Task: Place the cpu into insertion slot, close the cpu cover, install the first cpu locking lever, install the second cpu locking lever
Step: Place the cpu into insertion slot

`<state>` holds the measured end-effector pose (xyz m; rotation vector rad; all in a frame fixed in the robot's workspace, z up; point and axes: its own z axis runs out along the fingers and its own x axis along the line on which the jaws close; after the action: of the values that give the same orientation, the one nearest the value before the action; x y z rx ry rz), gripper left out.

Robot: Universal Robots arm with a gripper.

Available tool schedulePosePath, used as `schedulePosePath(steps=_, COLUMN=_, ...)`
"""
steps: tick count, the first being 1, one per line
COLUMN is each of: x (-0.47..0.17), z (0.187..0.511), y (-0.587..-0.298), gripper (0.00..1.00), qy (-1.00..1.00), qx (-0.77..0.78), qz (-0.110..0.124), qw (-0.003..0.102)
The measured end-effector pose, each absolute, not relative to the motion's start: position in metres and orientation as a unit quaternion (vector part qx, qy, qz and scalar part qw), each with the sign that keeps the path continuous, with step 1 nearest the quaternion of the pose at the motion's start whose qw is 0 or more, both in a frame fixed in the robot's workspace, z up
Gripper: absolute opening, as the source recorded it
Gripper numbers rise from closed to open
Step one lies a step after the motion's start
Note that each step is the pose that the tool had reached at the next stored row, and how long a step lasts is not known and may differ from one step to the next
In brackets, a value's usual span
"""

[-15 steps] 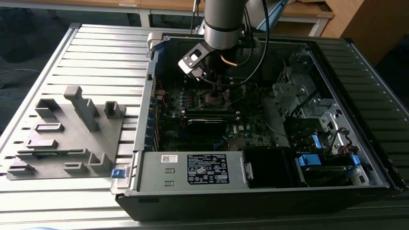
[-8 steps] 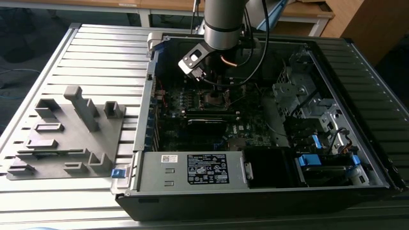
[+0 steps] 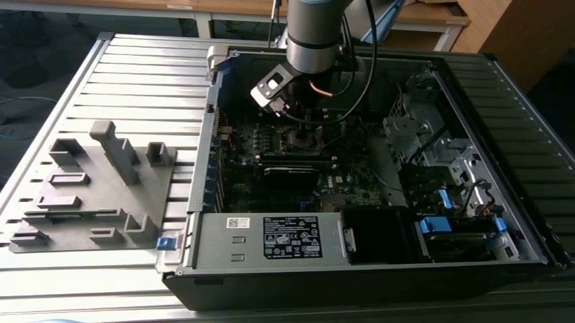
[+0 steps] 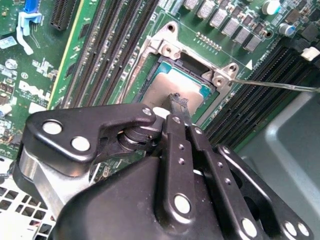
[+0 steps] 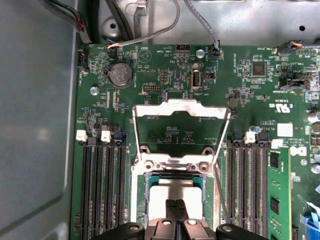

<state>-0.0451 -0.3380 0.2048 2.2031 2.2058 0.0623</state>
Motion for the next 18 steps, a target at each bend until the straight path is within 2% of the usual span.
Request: schedulePosePath(steps=18, x=-0.0454, z=0.2017, y=-0.3380, gripper=0.11, qy=0.707, qx=0.707, qz=0.021, qw=0.011)
